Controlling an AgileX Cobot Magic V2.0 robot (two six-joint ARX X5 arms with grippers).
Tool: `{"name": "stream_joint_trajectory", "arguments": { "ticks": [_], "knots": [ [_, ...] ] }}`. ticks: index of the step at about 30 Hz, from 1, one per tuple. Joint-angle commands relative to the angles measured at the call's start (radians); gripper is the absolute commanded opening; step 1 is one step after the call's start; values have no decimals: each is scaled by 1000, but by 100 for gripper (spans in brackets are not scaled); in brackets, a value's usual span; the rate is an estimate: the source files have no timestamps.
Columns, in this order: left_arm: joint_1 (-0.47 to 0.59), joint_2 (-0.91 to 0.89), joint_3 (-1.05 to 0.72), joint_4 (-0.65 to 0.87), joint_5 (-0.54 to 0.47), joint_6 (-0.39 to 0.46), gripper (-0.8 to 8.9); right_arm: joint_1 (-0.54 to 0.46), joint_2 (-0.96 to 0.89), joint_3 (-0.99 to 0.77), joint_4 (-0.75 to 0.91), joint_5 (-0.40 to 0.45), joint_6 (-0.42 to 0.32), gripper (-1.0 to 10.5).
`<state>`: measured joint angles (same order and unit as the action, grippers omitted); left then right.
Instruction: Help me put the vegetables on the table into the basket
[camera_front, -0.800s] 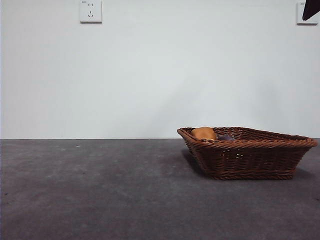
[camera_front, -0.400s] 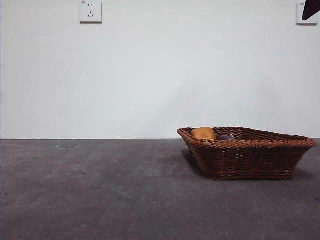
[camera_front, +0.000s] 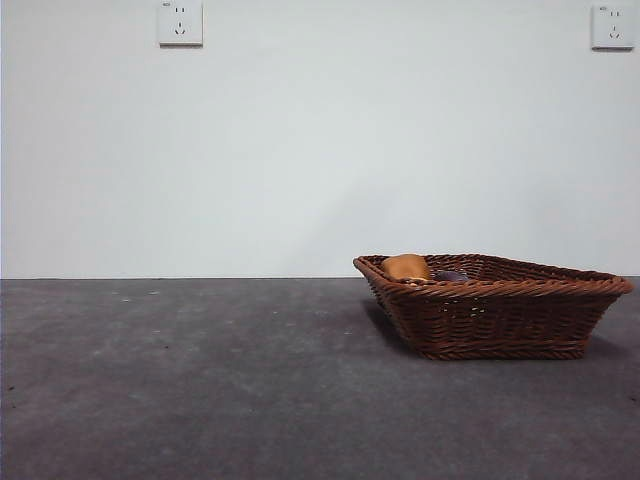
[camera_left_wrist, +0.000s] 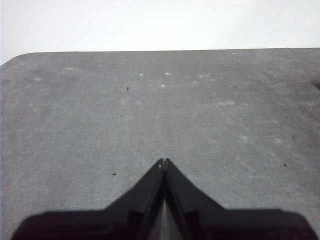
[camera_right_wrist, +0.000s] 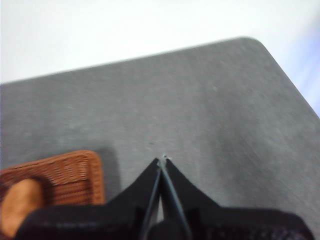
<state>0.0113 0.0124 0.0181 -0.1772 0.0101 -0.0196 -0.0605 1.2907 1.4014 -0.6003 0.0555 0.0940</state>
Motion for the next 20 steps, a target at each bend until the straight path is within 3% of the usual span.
{"name": "stream_joint_trajectory", "arguments": {
  "ticks": [1, 5, 9, 15, 20],
  "knots": [
    [3, 2, -11, 12, -3, -2, -3, 9, -145, -179, 76, 1, 10, -1],
    [3, 3, -11, 12, -3, -2, -3, 9, -367, -438, 191, 9, -61, -1],
    [3, 3, -11, 12, -3, -2, -3, 9, -586, -683, 276, 13, -72, -1],
    [3, 3, -11, 13, -3, -2, -3, 9, -864, -1059, 590, 4, -79, -1],
    [3, 4, -11, 12, -3, -2, -3, 9, -1047, -1270, 682, -3, -79, -1]
  ]
}}
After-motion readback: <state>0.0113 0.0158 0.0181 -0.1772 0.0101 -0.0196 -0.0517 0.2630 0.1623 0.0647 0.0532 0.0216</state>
